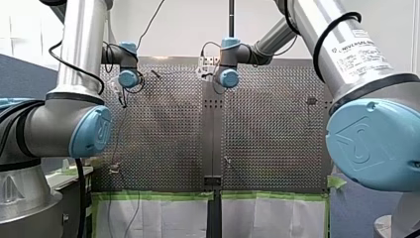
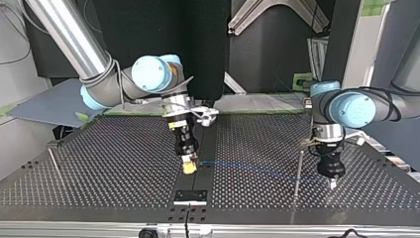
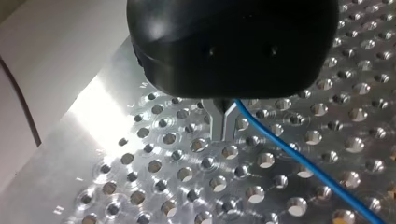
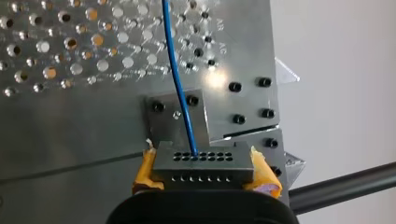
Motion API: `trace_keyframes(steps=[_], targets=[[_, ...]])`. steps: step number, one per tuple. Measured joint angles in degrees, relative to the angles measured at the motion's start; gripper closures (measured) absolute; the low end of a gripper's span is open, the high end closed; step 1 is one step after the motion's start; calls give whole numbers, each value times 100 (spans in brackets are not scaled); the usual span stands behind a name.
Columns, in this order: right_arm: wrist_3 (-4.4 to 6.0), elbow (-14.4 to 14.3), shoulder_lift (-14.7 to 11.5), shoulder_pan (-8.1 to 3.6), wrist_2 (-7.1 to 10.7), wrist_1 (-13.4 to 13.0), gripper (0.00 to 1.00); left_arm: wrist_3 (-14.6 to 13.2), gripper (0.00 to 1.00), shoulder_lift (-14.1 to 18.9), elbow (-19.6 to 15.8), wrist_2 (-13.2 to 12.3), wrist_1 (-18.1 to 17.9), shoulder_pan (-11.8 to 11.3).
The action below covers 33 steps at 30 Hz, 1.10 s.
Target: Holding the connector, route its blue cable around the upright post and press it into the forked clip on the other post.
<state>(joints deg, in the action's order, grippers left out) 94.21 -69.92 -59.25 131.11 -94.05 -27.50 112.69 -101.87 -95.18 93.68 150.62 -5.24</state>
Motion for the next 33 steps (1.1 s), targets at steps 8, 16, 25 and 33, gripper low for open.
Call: trace_keyframes(steps=[8, 16, 25, 33], targets=[[-27, -2, 47, 28, -50, 73, 100, -15, 100, -9, -27, 18, 31, 84], [-38, -12, 146, 73, -53, 277, 100, -50, 66, -10, -135, 79, 25, 164], [-100, -29, 393, 184, -70, 616, 100, -34, 42, -11, -155, -52, 35, 239], [-130, -133, 692, 274, -84, 558, 100, -116, 18, -252, -153, -50, 205, 317]])
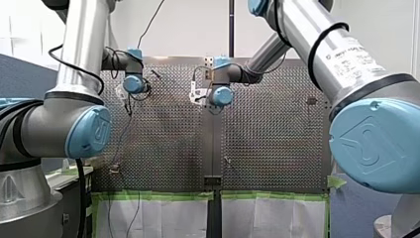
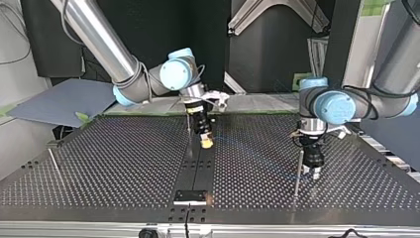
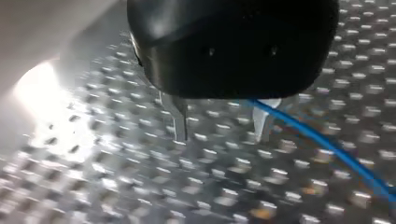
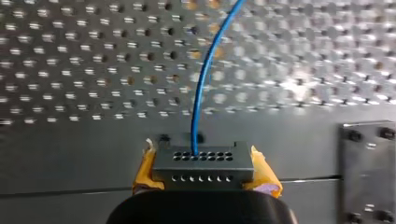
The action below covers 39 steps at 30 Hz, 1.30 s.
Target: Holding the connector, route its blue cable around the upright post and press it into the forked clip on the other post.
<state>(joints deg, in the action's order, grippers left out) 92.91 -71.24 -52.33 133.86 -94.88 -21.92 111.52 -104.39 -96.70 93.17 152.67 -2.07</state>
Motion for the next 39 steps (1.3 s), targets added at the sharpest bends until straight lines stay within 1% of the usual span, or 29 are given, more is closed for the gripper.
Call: trace_keyframes(steps=[1, 2, 4, 6, 7, 11, 13, 16, 19, 23, 28, 33, 39], targets=[[2, -30, 13, 2, 0, -29, 100, -30, 15, -20, -1, 25, 21, 8], [7, -78, 25, 1, -1, -75, 100, -56, 15, -35, -1, 54, 38, 15], [15, -152, 37, -5, 0, -148, 100, -96, 5, -56, 0, 129, 61, 26], [21, -249, 44, -12, 2, -243, 100, -112, 5, -67, 0, 192, 68, 30], [23, -293, 47, -12, 2, -287, 100, -116, 0, -70, 1, 210, 71, 31], [22, -486, 89, 2, 3, -464, 100, -121, 0, -72, 0, 242, 80, 42], [12, -542, 140, 12, 4, -490, 100, -122, 0, -69, -1, 246, 85, 47], [-24, -584, 257, 43, -12, -456, 100, -122, 0, -70, 0, 243, 87, 56], [-54, -596, 393, 90, -80, -447, 100, -122, 0, -72, -2, 242, 95, 62], [-66, -601, 580, 137, -182, -511, 100, -127, 0, -73, -2, 284, 136, 64], [-59, -645, 804, 171, -232, -607, 100, -189, 0, -75, 1, 436, 193, 67], [-32, -739, 1044, 185, -271, -772, 100, -214, 0, -73, 2, 474, 209, 78], [-26, -777, 1337, 195, -474, -918, 100, -192, 0, -73, 2, 422, 216, 95]])
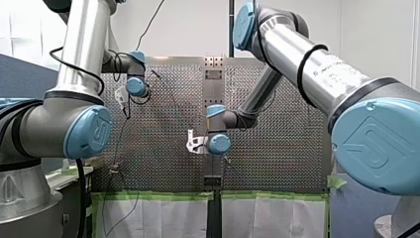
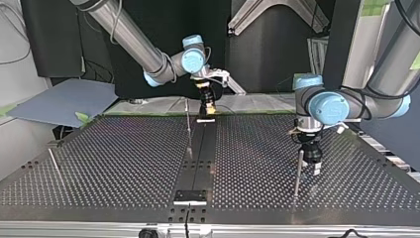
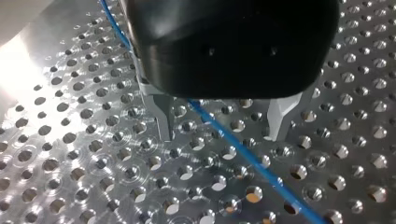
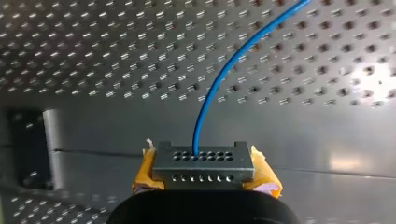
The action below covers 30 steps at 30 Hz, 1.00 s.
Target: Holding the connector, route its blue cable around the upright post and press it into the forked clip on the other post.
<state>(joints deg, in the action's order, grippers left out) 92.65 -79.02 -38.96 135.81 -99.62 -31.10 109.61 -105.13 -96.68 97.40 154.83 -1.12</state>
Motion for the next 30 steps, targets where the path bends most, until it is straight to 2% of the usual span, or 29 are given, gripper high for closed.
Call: trace_keyframes(steps=[5, 16, 25, 30], targets=[[7, -18, 233, 2, -87, -146, 100, 14, 0, -1, -1, -1, 14, 2], [0, -64, 735, 1, -260, -290, 100, 8, 0, 2, 2, 8, 40, 6], [106, -433, 1154, -102, -346, -681, 100, -1, 0, 1, 2, 19, 48, 4], [130, -667, 1394, -218, -347, -921, 100, -6, 0, 1, 3, 20, 57, 5]])
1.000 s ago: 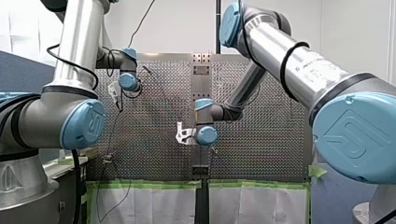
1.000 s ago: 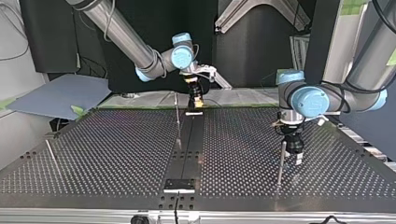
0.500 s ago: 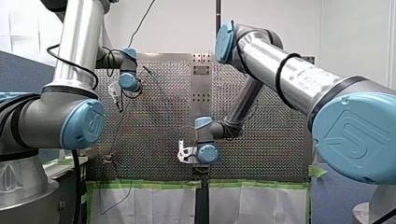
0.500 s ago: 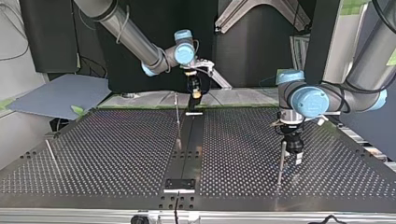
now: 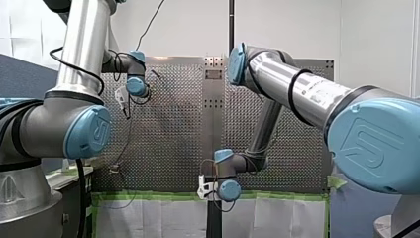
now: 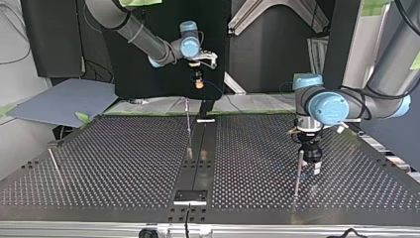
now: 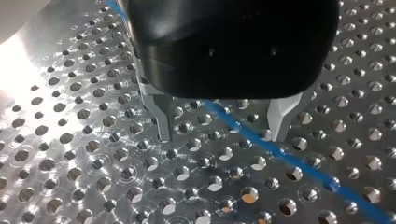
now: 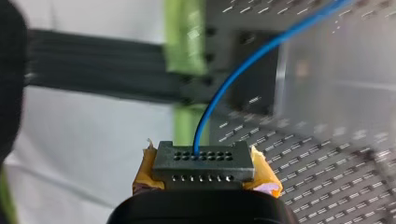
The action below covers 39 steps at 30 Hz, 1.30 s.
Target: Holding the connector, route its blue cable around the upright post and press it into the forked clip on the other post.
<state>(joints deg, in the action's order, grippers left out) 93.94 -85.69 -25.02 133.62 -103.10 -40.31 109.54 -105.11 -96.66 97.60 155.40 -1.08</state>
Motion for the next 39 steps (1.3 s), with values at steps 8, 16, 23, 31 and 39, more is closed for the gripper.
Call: trace_keyframes(steps=[8, 16, 23, 31, 39], targets=[[-54, -151, 386, -342, -1, -386, 100, -4, 0, -1, 0, 0, 8, 3], [-182, -264, 616, -697, 78, -712, 100, -4, 0, -2, 3, 4, 9, 3], [-278, -288, 443, -730, 131, -804, 100, -14, 0, -2, 2, 57, 20, 3], [-332, -582, 99, -779, 131, -1071, 100, -35, 0, -2, 5, 120, 54, 1], [-331, -956, -276, -889, 105, -1386, 100, -39, 0, -1, 5, 153, 101, -1]])
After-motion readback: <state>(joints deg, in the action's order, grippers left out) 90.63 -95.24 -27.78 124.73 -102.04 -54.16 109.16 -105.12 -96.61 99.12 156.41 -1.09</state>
